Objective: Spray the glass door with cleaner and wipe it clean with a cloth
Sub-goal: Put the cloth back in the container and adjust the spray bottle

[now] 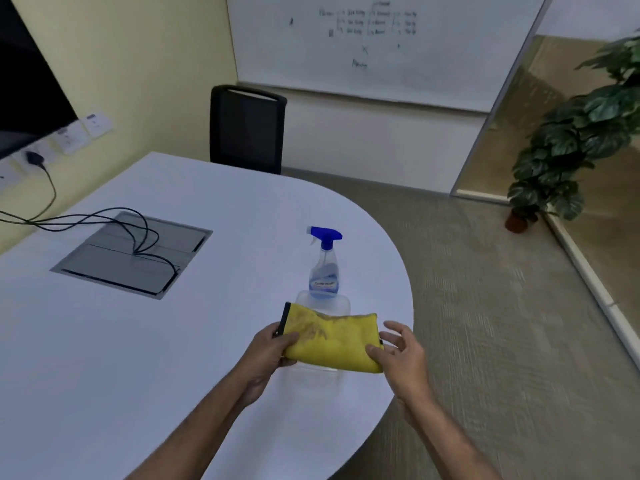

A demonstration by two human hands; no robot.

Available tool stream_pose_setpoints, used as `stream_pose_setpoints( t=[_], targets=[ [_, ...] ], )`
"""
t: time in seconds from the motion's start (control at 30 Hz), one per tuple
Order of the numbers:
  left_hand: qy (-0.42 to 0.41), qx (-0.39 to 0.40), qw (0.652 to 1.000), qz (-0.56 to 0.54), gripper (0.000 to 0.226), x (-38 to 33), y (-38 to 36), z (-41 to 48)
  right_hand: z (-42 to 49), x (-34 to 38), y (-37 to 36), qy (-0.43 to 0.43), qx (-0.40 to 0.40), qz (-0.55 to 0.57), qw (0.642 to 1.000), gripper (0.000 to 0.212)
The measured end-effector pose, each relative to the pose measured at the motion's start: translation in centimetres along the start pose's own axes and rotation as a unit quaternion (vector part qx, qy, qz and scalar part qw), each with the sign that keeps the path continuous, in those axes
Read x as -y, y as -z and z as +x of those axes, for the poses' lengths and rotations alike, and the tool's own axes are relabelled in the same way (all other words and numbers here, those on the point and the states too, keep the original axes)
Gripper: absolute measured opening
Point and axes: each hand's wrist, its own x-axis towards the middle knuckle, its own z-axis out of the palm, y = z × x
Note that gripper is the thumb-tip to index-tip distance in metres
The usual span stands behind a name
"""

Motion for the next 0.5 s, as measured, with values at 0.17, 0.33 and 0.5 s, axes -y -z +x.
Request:
stream_pose_setpoints(
  t=[0.17,0.33,0.5],
  targets=[
    [-0.011,-0.044,0.999,0.001,0.028,0.1,1.0,4.4,3.4,-0.2,-2.0,-0.026,-0.026,0.024,0.999,0.052],
    [-0.05,-0.126,0.988,0.069,0.02,2.0,1.1,6.8,5.4,-1.6,-3.0,-0.031,-0.032,-0.001,0.999,0.041],
    [-0.056,-0.15,0.979,0.126,0.021,4.1,0.8,8.0,6.1,-3.2,-5.1,0.018,-0.025,-0.09,0.995,0.034]
  ],
)
